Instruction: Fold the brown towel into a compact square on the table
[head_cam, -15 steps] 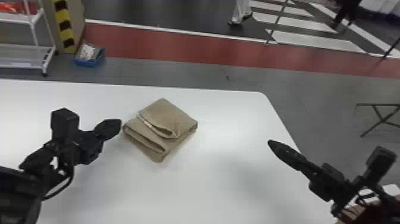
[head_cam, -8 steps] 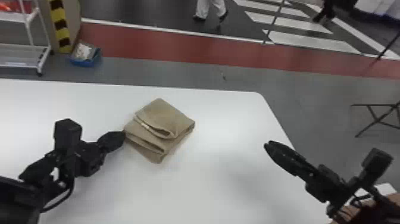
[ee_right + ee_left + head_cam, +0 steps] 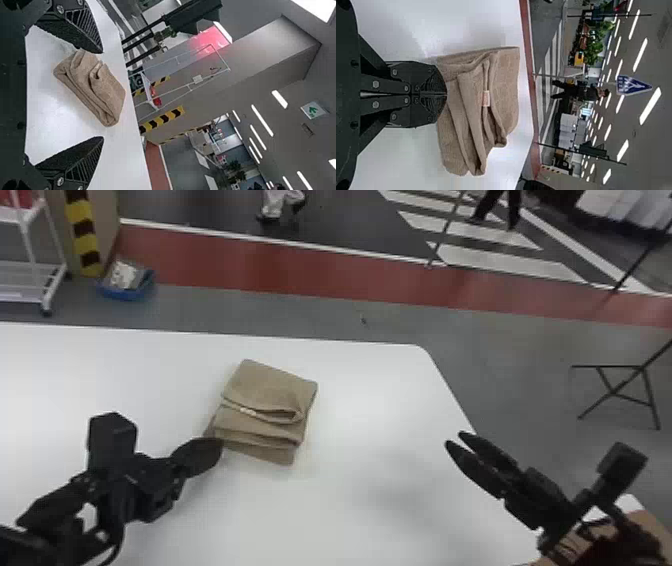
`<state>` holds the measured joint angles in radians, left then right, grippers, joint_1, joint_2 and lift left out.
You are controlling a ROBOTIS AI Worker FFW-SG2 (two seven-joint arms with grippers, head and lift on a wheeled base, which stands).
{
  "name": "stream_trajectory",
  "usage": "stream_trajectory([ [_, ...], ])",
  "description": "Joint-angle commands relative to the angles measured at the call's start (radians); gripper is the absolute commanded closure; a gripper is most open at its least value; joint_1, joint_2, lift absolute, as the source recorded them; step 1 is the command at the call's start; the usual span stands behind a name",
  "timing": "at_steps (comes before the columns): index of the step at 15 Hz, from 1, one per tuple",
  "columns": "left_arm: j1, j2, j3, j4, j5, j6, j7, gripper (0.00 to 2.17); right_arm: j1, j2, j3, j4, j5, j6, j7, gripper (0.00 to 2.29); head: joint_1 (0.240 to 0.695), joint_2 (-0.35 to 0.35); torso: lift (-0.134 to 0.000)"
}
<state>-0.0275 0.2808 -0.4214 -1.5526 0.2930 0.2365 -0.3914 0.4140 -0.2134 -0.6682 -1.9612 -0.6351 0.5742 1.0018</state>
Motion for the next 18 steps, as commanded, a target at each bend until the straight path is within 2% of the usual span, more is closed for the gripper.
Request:
stream_trajectory([
  [1, 0.044, 0.0, -0.007, -0.061, 0.008, 0.014, 0.0, 1.72, -0.014, -0.001, 0.006, 0.004, 0.0, -0.004, -0.006, 0.11, 0.695, -0.35, -0.124],
  [3, 0.064, -0.012, -0.02, -0.08, 0.008, 0.002, 0.008, 1.72, -0.032, -0.001, 0.007, 0.001, 0.0, 0.002, -0.014, 0.11, 0.695, -0.35, -0.124],
  [5, 0.064, -0.012, -0.017, -0.089, -0.002, -0.087, 0.075, 1.72, -0.03, 0.0, 0.001, -0.013, 0.0, 0.005, -0.014, 0.11, 0.695, -0.35, -0.124],
  [6, 0.049, -0.014, -0.017, -0.081, -0.034, -0.111, 0.123, 1.72, -0.023, 0.0, -0.002, -0.015, 0.0, 0.005, -0.012, 0.11, 0.695, -0.35, -0.124],
  [9, -0.035, -0.022, -0.036, 0.028, -0.086, -0.108, 0.198, 1.72, -0.014, 0.014, -0.019, -0.013, 0.002, -0.001, 0.003, 0.11, 0.695, -0.35, -0.124],
  [12, -0.104, -0.055, -0.048, 0.16, -0.158, -0.111, 0.224, 1.72, -0.009, 0.019, -0.022, -0.015, 0.0, 0.002, 0.008, 0.11, 0.695, -0.35, -0.124],
  [15, -0.123, -0.058, -0.046, 0.197, -0.155, -0.121, 0.224, 1.72, -0.004, 0.022, -0.027, -0.015, 0.0, -0.001, 0.011, 0.11, 0.695, -0.35, -0.124],
  [18, -0.081, -0.049, -0.037, 0.14, -0.086, -0.114, 0.169, 1.72, -0.006, 0.02, -0.028, -0.015, 0.0, -0.001, 0.009, 0.11, 0.695, -0.35, -0.124],
])
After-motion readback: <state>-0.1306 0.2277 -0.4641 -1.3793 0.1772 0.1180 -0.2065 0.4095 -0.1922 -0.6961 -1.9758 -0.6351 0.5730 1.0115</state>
